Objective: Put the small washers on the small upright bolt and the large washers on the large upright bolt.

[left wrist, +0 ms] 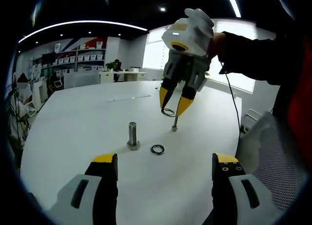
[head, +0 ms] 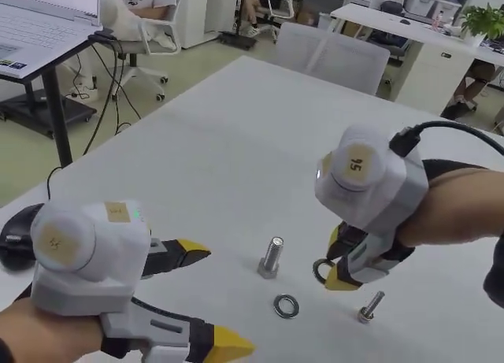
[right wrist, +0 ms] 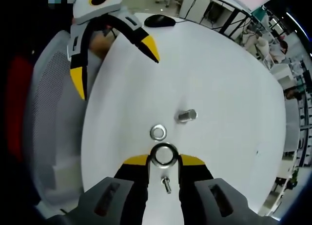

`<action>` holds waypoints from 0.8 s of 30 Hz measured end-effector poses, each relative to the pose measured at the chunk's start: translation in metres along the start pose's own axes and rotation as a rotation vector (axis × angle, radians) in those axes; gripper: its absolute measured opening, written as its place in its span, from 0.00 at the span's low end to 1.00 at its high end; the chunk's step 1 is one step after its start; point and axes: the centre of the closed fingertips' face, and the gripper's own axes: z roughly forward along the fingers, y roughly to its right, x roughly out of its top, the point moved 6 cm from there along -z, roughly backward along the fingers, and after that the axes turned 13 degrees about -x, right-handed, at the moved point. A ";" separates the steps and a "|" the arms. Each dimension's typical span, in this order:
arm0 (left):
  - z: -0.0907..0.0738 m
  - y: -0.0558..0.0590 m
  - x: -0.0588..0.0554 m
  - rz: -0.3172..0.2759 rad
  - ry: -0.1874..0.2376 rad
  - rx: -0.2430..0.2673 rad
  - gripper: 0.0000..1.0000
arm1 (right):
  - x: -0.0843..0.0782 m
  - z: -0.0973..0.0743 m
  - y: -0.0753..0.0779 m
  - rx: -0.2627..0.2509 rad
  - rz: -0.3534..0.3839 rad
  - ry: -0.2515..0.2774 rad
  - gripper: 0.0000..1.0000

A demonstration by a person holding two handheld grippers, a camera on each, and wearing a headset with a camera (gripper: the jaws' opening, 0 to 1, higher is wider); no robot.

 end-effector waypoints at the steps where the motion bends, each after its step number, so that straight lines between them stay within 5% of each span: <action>1: 0.000 -0.001 0.000 0.000 -0.001 0.002 0.79 | 0.002 0.000 0.002 0.000 0.000 0.006 0.24; 16: -0.003 -0.007 0.002 -0.014 -0.009 0.019 0.78 | 0.029 0.006 0.036 0.004 -0.050 0.037 0.24; 24: -0.006 -0.010 0.001 -0.022 -0.013 0.031 0.78 | 0.037 0.015 0.043 0.024 -0.072 0.038 0.24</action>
